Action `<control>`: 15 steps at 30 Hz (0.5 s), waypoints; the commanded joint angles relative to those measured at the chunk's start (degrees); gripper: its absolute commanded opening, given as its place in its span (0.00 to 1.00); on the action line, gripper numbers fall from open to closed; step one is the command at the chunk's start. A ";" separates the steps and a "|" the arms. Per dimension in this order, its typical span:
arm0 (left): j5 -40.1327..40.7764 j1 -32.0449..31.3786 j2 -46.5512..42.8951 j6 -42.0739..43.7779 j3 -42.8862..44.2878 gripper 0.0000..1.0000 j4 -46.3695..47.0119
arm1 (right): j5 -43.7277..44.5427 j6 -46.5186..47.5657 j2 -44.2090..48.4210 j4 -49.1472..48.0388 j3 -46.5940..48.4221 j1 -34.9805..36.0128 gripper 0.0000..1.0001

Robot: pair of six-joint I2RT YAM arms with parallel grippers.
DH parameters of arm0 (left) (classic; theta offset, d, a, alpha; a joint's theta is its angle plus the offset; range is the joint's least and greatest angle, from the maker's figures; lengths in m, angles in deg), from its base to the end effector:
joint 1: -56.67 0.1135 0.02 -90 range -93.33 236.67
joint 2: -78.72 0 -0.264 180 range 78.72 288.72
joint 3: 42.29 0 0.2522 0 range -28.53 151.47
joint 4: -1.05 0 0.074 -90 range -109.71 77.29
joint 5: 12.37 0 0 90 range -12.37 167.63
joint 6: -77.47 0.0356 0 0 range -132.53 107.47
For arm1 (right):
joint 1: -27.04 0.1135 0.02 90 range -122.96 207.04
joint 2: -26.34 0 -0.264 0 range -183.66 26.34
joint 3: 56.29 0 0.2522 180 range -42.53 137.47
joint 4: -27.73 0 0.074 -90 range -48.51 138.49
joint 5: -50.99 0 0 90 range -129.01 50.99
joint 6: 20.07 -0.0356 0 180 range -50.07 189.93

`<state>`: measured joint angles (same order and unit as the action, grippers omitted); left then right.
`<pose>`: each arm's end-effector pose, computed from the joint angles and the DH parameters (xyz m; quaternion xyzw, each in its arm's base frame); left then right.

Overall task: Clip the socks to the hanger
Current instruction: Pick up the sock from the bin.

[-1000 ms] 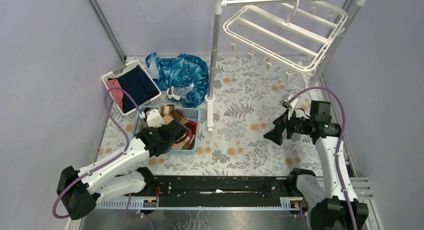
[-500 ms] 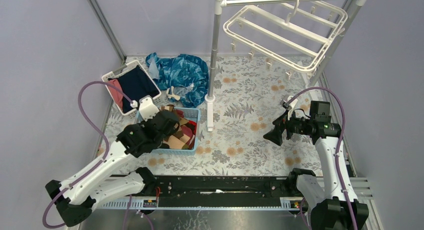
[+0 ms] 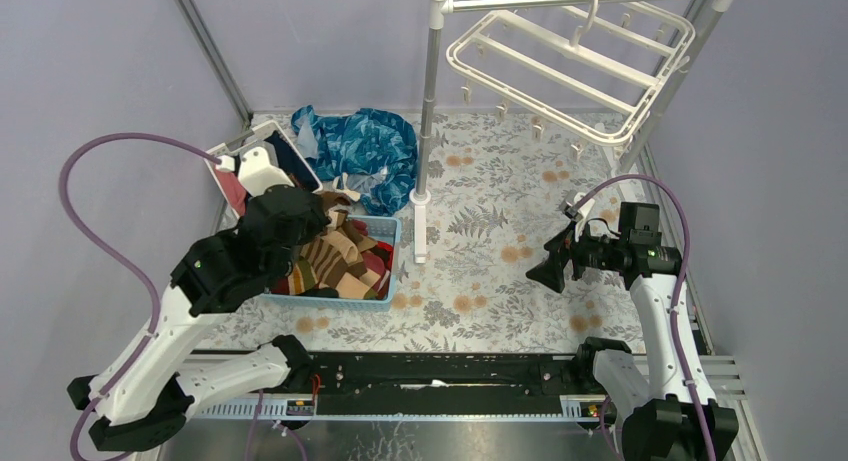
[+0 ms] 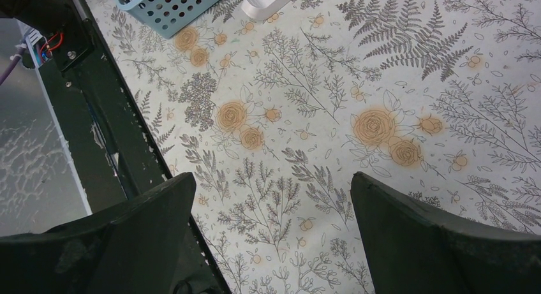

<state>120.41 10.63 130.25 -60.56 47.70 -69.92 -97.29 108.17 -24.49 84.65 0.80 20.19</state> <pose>0.1130 -0.0823 0.4232 -0.1895 0.8132 -0.1097 0.5392 0.1652 0.0107 0.2740 -0.3803 0.7475 0.3108 0.4473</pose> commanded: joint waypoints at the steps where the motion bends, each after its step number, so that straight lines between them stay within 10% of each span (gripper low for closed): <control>1: 2.54 -0.01 0.74 7.52 5.36 0.00 4.86 | -2.74 1.22 0.38 1.32 2.37 0.59 1.00; 7: -5.95 0.01 1.38 12.63 8.59 0.00 13.68 | -4.31 2.19 0.31 2.14 2.50 0.70 1.00; 15: -38.67 -0.01 5.66 14.33 6.25 0.00 26.84 | -13.54 22.42 1.35 16.78 5.67 0.79 1.00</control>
<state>102.12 10.65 133.29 -48.84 55.42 -53.57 -103.46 115.88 -24.40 90.46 2.53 20.56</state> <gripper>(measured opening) 0.007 0.994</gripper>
